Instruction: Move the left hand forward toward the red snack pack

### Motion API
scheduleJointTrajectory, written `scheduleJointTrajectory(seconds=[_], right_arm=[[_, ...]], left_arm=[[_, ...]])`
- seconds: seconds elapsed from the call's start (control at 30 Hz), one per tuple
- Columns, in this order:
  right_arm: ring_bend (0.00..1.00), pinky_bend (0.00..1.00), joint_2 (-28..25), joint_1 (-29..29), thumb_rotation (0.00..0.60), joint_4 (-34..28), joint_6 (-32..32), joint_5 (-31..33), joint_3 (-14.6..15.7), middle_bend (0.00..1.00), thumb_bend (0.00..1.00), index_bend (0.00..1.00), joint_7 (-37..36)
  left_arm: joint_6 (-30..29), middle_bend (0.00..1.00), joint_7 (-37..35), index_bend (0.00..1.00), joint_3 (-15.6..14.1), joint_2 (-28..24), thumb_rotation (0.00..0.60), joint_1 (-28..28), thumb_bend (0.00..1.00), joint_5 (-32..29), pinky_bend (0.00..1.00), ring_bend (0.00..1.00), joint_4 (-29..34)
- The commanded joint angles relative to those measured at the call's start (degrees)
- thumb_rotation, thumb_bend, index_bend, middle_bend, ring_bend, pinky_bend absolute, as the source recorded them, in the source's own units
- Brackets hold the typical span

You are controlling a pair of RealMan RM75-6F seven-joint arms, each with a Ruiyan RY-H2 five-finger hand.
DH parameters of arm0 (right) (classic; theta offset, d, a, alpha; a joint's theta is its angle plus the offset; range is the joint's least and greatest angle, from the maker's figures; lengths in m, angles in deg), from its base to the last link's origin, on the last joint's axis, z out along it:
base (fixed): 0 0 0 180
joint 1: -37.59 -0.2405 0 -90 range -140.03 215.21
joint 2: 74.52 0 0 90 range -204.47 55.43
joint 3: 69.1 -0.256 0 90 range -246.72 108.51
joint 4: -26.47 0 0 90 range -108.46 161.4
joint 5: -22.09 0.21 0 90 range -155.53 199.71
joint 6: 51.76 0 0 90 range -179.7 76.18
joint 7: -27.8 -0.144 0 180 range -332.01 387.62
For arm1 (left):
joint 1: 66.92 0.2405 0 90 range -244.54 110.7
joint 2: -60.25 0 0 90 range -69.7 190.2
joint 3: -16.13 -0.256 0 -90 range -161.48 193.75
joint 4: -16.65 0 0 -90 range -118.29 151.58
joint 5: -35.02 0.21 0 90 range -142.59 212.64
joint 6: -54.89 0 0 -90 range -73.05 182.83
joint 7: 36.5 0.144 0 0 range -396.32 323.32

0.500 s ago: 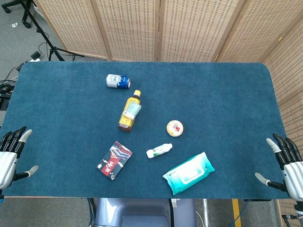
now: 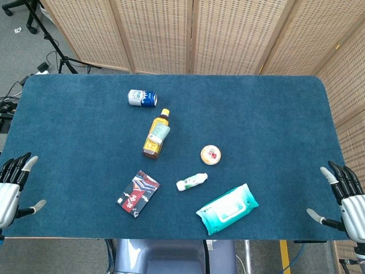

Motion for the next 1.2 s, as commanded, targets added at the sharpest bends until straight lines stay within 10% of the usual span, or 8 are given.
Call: scheduleJointTrajectory(seconds=[0.03,0.17,0.27,0.33,0.43,0.73,1.2], right_arm=[[0.00,0.00,0.00,-0.09,0.600,-0.01,0.28,0.20,-0.04,0.00,0.00,0.00,0.03],[0.00,0.00,-0.08,-0.10,0.600,-0.06,0.31,0.29,-0.07,0.00,0.00,0.00,-0.09],[0.00,0.00,-0.15,-0.08,0.600,-0.10,0.25,0.31,-0.08,0.00,0.00,0.00,-0.28],[0.00,0.00,-0.19,-0.06,0.600,-0.13,0.24,0.49,-0.16,0.00,0.00,0.00,-0.50],[0.00,0.00,-0.37,-0.03,0.600,-0.07,0.32,1.11,-0.40,0.00,0.00,0.00,-1.30],[0.00,0.00,-0.28,-0.94,0.600,-0.08,2.92,2.19,-0.44,0.00,0.00,0.00,-1.62],[0.00,0.00,-0.55,-2.40,0.600,0.44,7.01,5.76,-1.61,0.00,0.00,0.00,-3.64]], left_arm=[[-0.07,0.00,0.12,0.00,0.19,0.16,0.600,-0.03,0.13,-0.25,0.00,0.00,-0.05],[-1.60,0.01,0.45,0.00,0.92,1.26,0.600,0.13,0.19,0.11,0.00,0.00,-0.66],[-5.26,0.30,-1.84,0.00,2.39,3.93,0.600,0.43,0.31,1.63,0.07,0.21,-2.81],[-7.34,0.67,-4.80,0.00,3.56,5.74,0.600,0.61,0.41,1.55,0.41,0.58,-4.27],[-7.58,0.87,-7.52,0.00,5.41,8.44,0.600,-0.76,0.53,1.16,0.83,0.85,-6.07],[16.89,0.94,-4.42,0.00,10.13,7.71,0.600,-15.04,0.99,-9.19,0.98,0.96,2.78],[35.04,0.95,12.76,0.00,17.37,20.10,0.600,-37.06,1.00,-45.43,0.99,0.96,-0.28]])
